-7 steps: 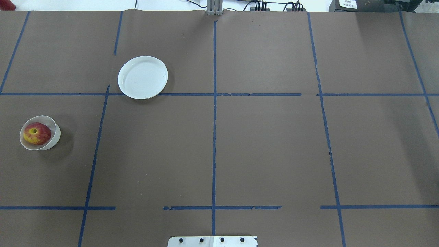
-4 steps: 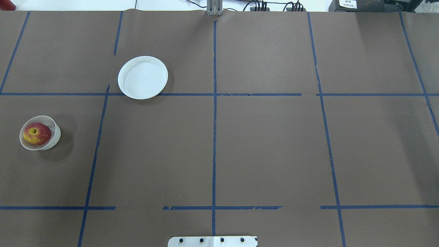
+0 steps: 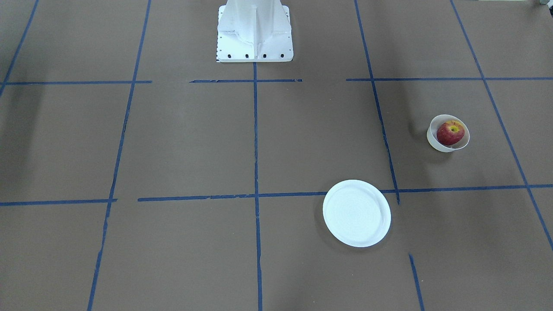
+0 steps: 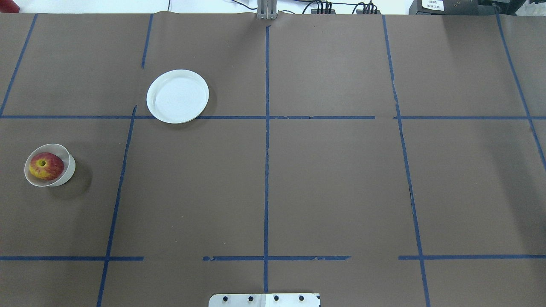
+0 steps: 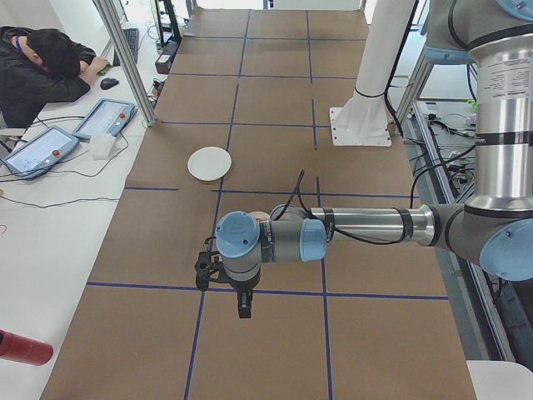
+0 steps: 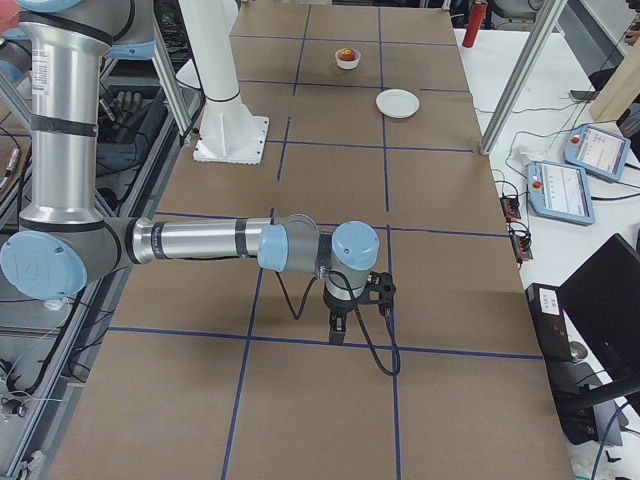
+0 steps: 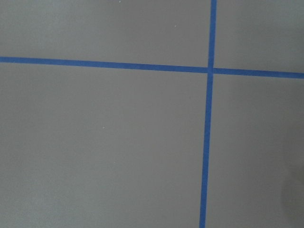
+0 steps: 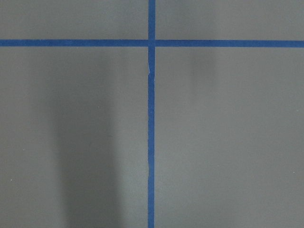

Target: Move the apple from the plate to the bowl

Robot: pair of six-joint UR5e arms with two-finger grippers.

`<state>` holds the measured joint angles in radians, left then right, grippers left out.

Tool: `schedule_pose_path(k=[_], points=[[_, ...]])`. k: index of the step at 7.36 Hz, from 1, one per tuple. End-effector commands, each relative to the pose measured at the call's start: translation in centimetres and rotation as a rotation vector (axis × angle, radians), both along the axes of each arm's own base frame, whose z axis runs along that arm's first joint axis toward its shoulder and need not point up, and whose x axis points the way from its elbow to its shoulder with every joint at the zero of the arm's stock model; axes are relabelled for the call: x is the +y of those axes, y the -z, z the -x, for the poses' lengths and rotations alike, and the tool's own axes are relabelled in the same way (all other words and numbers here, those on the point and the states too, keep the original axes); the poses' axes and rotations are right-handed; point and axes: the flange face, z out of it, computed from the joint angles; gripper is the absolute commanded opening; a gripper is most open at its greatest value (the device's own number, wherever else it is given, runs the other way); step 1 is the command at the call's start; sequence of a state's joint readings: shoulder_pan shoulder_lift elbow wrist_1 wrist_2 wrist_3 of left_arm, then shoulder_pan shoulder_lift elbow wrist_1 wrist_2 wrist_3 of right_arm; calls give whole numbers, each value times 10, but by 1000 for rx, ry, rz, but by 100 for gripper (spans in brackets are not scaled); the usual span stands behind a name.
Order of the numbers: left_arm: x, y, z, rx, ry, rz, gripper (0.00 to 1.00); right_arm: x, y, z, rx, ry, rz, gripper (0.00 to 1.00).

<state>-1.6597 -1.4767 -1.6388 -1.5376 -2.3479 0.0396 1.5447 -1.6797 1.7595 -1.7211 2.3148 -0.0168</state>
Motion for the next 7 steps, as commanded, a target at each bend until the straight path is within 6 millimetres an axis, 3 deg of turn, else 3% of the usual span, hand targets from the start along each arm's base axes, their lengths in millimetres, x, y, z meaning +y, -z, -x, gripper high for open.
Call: schedule_pose_path(k=[1, 5, 7], points=[[-2, -6, -1, -1, 3, -20, 100, 0, 0, 0, 0, -1, 1, 100], [-9, 24, -29, 29, -50, -69, 100, 0, 0, 0, 0, 0, 0, 100], [-8, 22, -29, 27, -48, -64, 100, 0, 0, -1, 0, -1, 2, 100]])
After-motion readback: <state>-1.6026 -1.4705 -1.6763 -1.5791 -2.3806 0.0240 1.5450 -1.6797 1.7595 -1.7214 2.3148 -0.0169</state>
